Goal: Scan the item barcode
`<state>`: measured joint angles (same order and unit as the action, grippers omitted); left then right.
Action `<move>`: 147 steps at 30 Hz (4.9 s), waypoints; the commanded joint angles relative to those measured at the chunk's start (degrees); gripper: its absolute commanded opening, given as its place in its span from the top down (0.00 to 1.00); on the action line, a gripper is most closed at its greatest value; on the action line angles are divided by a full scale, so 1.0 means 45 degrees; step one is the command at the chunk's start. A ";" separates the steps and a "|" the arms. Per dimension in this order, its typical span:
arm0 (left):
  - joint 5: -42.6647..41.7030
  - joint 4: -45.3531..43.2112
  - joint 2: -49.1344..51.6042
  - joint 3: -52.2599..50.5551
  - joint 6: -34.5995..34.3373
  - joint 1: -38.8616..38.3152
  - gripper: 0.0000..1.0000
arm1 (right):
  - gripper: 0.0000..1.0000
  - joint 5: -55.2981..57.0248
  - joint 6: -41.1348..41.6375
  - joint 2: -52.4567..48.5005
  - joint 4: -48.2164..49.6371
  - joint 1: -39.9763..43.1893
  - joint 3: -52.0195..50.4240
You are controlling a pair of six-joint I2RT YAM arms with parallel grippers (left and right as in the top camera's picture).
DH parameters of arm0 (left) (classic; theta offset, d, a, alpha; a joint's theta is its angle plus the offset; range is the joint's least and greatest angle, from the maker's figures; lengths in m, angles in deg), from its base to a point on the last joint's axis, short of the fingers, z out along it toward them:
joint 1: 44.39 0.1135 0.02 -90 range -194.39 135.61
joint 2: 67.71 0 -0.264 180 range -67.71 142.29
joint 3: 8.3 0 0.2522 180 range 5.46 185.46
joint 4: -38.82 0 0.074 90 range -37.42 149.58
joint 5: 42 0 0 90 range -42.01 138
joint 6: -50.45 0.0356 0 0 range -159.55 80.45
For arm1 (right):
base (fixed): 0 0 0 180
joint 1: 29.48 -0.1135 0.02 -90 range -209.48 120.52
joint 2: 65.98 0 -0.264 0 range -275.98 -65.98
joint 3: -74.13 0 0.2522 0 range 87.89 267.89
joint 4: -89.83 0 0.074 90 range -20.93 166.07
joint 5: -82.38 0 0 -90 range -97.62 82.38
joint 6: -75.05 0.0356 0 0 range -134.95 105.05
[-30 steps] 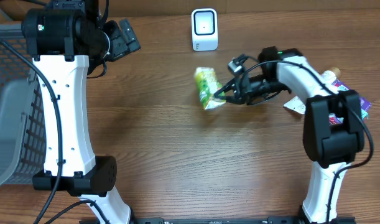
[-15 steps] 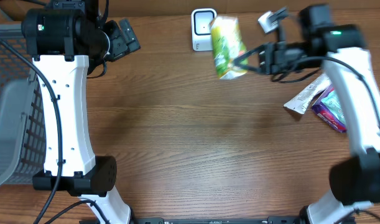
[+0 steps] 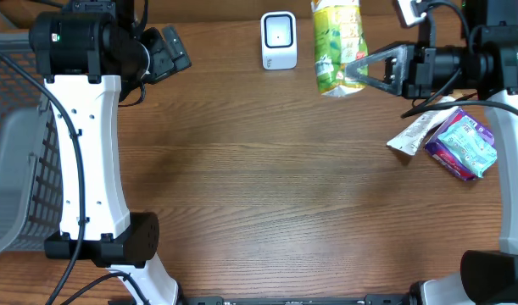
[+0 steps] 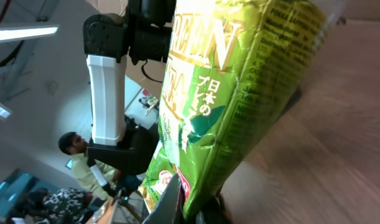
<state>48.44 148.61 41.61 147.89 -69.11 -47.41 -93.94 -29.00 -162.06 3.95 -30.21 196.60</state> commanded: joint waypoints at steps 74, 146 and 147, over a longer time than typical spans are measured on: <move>-0.0053 -0.0015 0.0019 -0.0058 0.0146 0.0000 0.00 | 0.19 1.7379 -0.1302 -0.7359 0.9622 -0.3963 0.0253; -0.0058 -0.0015 0.0019 -0.0058 0.0146 0.0000 0.00 | 0.96 2.4023 -0.3487 -0.8544 1.0171 -0.5843 0.4585; -0.0049 -0.0015 0.0019 -0.0058 0.0146 0.0000 0.00 | 0.96 2.4208 -0.4639 -0.8563 1.0336 -0.5965 0.4585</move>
<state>48.44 148.61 41.61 147.89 -69.11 -47.41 -0.29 -26.66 -204.09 48.11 -55.26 215.40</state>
